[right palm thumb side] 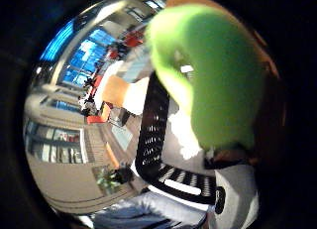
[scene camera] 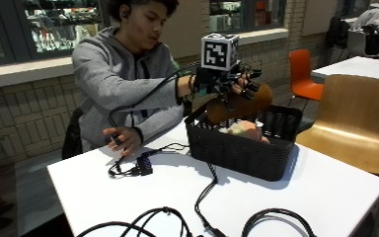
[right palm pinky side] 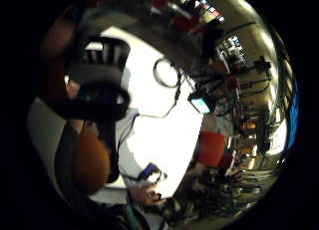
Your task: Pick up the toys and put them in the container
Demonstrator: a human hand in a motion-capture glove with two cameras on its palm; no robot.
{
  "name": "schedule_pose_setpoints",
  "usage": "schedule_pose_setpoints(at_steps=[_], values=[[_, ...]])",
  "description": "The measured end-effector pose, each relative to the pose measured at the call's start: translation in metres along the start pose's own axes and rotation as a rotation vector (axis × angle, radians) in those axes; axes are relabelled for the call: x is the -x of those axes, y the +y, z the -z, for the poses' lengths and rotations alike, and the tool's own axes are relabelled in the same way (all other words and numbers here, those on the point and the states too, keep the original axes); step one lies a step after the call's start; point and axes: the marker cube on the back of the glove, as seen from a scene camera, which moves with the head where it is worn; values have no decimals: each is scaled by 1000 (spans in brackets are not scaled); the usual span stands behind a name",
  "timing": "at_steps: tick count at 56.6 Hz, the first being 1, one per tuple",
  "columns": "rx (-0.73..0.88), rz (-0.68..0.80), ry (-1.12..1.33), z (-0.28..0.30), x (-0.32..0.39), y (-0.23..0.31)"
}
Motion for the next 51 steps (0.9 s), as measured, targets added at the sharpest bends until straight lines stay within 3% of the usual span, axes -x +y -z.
schedule_pose_setpoints(at_steps=[13,21,29,36,40,47,51], values=[[-20,93,39,18,-22,56],[-97,43,33,18,-72,114],[-150,-107,69,10,-138,169],[-303,-343,73,-7,-195,215],[-247,-432,-33,-25,-230,238],[-187,-196,-211,-71,-306,236],[-222,-158,-223,-97,-322,233]])
